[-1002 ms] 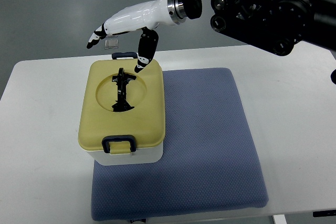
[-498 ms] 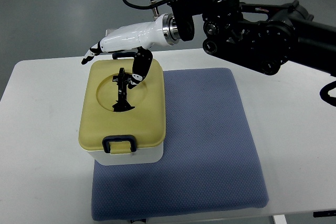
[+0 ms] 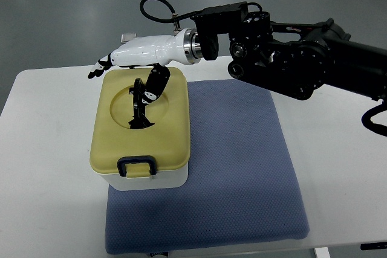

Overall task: Open white storage box with right hand
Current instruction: 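Lower the right hand onto the black handle on the yellow lid, then close the right hand fingers around the black lid handle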

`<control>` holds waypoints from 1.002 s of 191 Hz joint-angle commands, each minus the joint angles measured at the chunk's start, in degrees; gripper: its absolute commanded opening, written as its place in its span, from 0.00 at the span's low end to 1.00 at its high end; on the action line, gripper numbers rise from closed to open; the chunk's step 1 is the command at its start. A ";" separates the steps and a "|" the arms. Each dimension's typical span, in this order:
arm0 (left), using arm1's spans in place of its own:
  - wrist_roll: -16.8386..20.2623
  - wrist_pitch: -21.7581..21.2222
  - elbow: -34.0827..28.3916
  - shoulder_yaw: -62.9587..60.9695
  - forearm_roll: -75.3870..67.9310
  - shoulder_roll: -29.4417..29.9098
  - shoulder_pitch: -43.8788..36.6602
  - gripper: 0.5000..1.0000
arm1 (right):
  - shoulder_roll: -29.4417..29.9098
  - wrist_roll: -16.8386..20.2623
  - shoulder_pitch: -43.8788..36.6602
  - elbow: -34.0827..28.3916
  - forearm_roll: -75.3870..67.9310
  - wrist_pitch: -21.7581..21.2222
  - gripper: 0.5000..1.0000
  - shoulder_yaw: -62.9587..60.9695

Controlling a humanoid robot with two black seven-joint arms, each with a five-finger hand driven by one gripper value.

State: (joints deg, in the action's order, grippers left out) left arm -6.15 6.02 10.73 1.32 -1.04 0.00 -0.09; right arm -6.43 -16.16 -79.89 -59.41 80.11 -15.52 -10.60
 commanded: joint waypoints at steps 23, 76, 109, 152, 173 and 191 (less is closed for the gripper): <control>0.00 0.04 -0.01 0.00 -0.02 0.00 0.00 1.00 | 0.01 -0.02 1.14 0.09 0.05 0.67 0.64 0.40; 0.00 -0.04 -0.01 -0.09 -0.02 0.00 0.00 1.00 | 0.01 -0.02 1.32 0.17 0.14 1.20 0.52 0.49; 0.00 -0.04 -0.01 0.00 -0.02 0.00 0.00 1.00 | 0.19 -0.02 1.76 0.44 0.23 1.55 0.47 0.49; 0.00 -0.04 -0.01 -0.09 -0.02 0.00 0.00 1.00 | 0.10 -0.02 2.11 0.61 0.23 1.90 0.47 0.66; 0.00 -0.04 -0.01 0.00 -0.02 0.00 0.00 1.00 | -0.08 -0.02 2.20 0.61 0.23 1.99 0.41 1.45; 0.00 -0.04 -0.09 0.00 -0.02 0.00 0.00 1.00 | -0.16 -0.02 2.20 0.61 0.67 1.99 0.29 1.54</control>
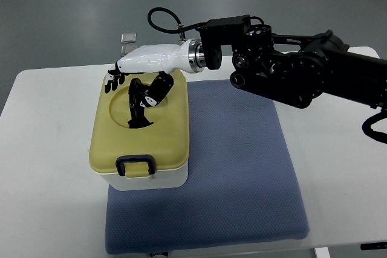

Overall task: Open white storage box with right hand
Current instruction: 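Close the right hand fingers around the black lid handle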

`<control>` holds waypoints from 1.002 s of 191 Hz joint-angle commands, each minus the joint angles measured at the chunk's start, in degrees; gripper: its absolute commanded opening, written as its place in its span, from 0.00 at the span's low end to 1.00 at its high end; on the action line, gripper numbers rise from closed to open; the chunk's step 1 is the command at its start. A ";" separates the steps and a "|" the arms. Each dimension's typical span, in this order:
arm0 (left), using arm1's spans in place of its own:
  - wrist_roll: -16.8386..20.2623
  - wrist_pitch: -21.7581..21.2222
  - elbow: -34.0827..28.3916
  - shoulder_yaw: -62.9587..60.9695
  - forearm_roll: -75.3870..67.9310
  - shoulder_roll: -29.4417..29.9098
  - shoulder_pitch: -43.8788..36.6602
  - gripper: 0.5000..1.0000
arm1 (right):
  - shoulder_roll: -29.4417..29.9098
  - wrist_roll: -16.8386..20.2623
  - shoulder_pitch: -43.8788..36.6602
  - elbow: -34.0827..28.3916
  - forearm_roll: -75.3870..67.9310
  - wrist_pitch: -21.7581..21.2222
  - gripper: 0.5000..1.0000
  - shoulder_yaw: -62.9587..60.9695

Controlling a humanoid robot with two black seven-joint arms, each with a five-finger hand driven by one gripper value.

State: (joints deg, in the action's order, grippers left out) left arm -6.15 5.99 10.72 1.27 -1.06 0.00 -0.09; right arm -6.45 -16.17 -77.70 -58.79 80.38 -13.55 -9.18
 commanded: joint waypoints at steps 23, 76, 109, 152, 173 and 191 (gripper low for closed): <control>0.00 -0.01 -0.09 -0.04 0.09 0.00 0.00 1.00 | -0.49 0.00 0.01 -0.01 0.48 -0.16 0.33 0.04; 0.00 -0.01 -0.09 0.05 0.09 0.00 0.00 1.00 | -0.76 -0.09 0.09 0.08 0.48 0.01 0.00 0.04; 0.00 -0.01 -0.09 -0.04 0.09 0.00 0.00 1.00 | -0.76 -0.09 0.09 -0.01 0.48 1.42 0.00 0.04; 0.00 -0.01 -0.09 -0.04 0.09 0.00 0.00 1.00 | -0.84 -0.09 -0.34 -0.01 0.39 1.68 0.00 -0.04; 0.00 -0.01 -0.09 -0.04 0.09 0.00 0.00 1.00 | -1.11 -0.09 -0.70 -0.01 0.13 1.51 0.00 -0.13; 0.00 -0.01 -0.09 -0.04 0.09 0.00 0.00 1.00 | -1.20 -0.09 -1.92 -0.44 -0.31 1.16 0.00 -0.66</control>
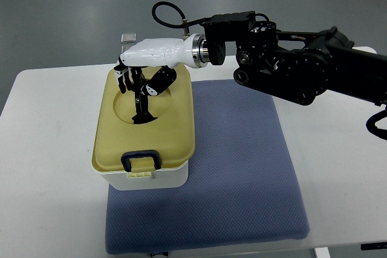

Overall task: Open white storage box with right hand
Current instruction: 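Close the right hand fingers around the black lid handle, then lift the yellow lid off the box with the right hand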

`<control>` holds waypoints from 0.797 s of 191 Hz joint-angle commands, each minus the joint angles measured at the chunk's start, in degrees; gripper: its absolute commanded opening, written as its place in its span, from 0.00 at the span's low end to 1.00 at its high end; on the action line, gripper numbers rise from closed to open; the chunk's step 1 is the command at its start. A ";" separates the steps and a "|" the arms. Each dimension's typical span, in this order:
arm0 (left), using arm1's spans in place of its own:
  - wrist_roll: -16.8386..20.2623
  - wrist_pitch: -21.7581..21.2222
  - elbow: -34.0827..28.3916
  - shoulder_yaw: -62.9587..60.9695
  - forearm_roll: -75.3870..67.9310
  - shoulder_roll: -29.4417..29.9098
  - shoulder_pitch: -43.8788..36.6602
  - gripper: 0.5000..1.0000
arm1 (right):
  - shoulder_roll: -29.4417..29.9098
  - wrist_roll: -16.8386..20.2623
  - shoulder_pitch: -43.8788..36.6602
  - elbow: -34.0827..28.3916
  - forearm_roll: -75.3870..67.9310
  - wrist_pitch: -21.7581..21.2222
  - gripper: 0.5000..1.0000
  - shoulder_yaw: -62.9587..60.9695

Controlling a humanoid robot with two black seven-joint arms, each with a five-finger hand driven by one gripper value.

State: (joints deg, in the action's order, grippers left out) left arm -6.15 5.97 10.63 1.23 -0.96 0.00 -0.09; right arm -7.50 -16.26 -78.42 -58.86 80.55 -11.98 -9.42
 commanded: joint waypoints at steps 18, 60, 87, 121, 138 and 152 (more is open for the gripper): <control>0.00 0.00 0.00 0.00 -0.01 0.00 0.00 1.00 | -1.29 0.00 -2.79 -0.56 -0.84 -0.94 0.00 -0.60; 0.00 0.00 0.09 0.00 -0.01 0.00 0.00 1.00 | -6.56 -0.26 -7.10 -4.69 -4.79 -4.98 0.00 -0.86; 0.00 0.00 0.09 0.00 -0.01 0.00 0.00 1.00 | -12.45 -0.35 -9.12 -6.71 -5.67 -8.68 0.00 -0.86; 0.00 0.00 0.09 -0.09 -0.10 0.00 0.00 1.00 | -20.71 -1.23 -9.56 -7.68 -5.14 -14.03 0.00 -0.69; 0.00 0.00 0.09 -0.09 -0.10 0.00 0.00 1.00 | -25.54 -2.11 -9.21 -7.68 -4.27 -17.64 0.00 0.37; 0.00 0.09 0.09 0.00 -0.10 0.00 0.00 1.00 | -29.58 -2.46 -8.42 -7.50 -1.02 -21.24 0.00 0.37</control>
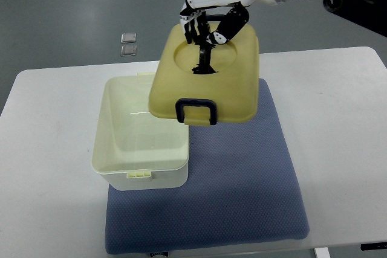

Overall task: Open white storage box with right hand
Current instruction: 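Lift the yellow lid off the box with the right hand, then lower the yellow lid onto the blue cushion beside the box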

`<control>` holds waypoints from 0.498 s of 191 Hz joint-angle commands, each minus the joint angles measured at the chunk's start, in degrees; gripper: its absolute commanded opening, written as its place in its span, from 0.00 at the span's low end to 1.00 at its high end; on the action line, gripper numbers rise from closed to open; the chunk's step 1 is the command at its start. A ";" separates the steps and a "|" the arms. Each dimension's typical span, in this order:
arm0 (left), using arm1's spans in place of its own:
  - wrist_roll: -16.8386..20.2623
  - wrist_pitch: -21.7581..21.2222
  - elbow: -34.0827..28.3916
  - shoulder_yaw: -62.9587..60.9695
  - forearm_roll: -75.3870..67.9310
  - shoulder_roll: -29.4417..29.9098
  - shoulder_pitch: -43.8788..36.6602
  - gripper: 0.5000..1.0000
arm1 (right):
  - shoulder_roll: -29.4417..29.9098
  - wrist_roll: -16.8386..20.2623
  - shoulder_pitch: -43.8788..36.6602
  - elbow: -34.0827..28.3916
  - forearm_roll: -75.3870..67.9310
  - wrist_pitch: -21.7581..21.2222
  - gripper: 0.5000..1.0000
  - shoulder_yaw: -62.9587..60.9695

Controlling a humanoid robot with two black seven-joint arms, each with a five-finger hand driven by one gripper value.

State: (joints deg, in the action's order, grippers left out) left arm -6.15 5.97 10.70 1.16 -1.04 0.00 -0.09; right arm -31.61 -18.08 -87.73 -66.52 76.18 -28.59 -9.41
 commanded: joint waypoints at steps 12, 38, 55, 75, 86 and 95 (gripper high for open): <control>0.00 0.01 0.02 0.07 -0.01 0.00 0.00 1.00 | -8.03 -1.25 2.30 0.17 5.64 -5.95 0.00 0.27; -0.09 0.09 0.11 -0.02 -0.19 0.00 0.00 1.00 | -10.40 -2.48 7.22 0.60 7.05 -5.69 0.00 0.27; -0.09 0.09 0.11 -0.02 -0.19 0.00 0.00 1.00 | -10.23 -2.48 10.21 0.96 8.36 -4.90 0.00 0.27; -0.09 0.09 0.11 0.07 -0.10 0.00 0.00 1.00 | -9.26 -2.48 13.29 1.04 10.92 -2.97 0.00 0.27; 0.00 0.01 0.02 0.07 -0.01 0.00 0.00 1.00 | -8.12 -2.48 14.69 1.04 12.50 -1.12 0.00 0.27; -0.09 0.01 0.02 0.16 -0.01 0.00 0.00 1.00 | -6.71 -2.48 15.49 1.13 13.38 0.02 0.00 0.27</control>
State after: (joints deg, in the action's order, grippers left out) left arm -6.23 6.06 10.81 1.18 -1.22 0.00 -0.09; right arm -40.48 -20.57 -74.18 -65.47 87.51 -30.99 -9.12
